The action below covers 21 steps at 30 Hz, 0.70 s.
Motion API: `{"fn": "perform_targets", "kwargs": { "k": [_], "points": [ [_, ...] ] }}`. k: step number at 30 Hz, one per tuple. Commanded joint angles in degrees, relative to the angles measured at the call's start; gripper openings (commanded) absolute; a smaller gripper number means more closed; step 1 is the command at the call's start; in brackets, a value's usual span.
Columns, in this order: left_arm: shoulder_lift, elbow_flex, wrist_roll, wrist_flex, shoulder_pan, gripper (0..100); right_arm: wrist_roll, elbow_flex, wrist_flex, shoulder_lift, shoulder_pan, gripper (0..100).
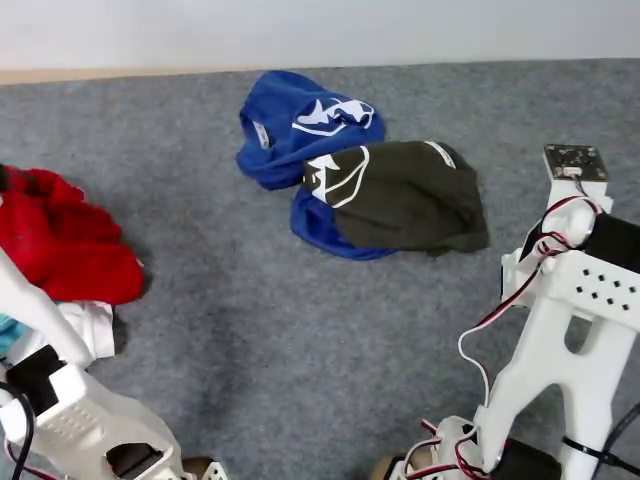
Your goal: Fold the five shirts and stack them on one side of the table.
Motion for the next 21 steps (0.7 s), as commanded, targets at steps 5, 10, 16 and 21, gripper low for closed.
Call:
{"fn": "perform_targets", "kwargs": {
  "k": [5, 10, 16, 21],
  "points": [
    [-6.51, 0.31, -0.35, 1.23, 11.87, 27, 0.26, -0.44, 2.42, -2.59, 0.66, 21.3],
    [-5.89, 0.31, 1.49, 1.14, 27.69, 27, 0.35, -0.44, 2.42, -2.24, 0.66, 21.3],
    [2.46, -0.04, 8.09, -1.32, 43.87, 27, 0.44, -0.44, 2.42, -2.59, 0.66, 21.3],
    [11.34, -0.13, 10.11, -7.74, 51.78, 27, 0.44, -0.44, 2.51, -2.68, 0.75, 21.2]
  ]
}}
